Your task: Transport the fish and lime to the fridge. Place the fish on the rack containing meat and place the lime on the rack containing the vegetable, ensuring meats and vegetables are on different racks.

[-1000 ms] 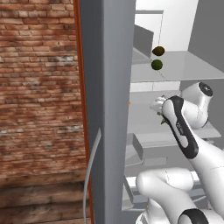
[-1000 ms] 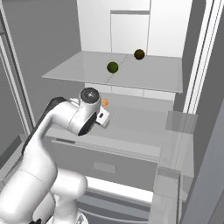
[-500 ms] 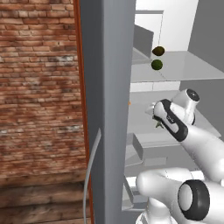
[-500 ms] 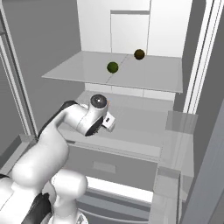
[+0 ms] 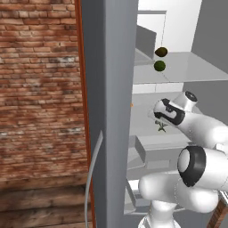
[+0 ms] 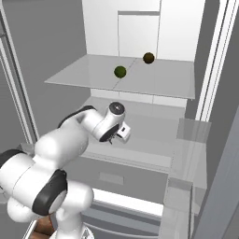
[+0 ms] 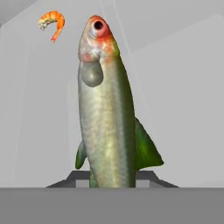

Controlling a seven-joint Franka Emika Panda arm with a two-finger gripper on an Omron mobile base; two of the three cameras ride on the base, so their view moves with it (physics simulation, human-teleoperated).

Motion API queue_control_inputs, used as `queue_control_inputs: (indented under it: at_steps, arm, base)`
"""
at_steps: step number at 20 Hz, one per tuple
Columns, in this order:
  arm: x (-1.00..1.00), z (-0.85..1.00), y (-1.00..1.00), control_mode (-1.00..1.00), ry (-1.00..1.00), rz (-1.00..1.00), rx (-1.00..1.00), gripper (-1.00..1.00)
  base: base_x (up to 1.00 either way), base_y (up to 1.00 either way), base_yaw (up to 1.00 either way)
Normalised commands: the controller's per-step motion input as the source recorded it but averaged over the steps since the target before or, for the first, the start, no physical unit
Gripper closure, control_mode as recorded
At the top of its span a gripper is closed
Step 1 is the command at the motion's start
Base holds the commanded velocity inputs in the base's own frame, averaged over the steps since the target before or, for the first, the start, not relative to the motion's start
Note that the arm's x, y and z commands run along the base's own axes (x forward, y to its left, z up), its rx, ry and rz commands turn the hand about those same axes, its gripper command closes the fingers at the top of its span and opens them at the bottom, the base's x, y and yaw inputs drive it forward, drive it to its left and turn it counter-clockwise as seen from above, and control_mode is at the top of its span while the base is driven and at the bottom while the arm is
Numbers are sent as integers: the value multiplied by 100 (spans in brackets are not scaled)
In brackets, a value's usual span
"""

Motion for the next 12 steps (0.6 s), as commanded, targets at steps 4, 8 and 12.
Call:
queue_control_inputs:
  at_steps: [4, 8, 12]
  arm:
    - [45, -39, -11, -100, 5, 1, 0, 100]
    - [51, -44, -8, -100, 2, 0, 0, 100]
    - [62, -39, -3, -100, 0, 0, 0, 100]
  base:
    - [0, 0, 0]
    - [0, 0, 0]
    - [0, 0, 0]
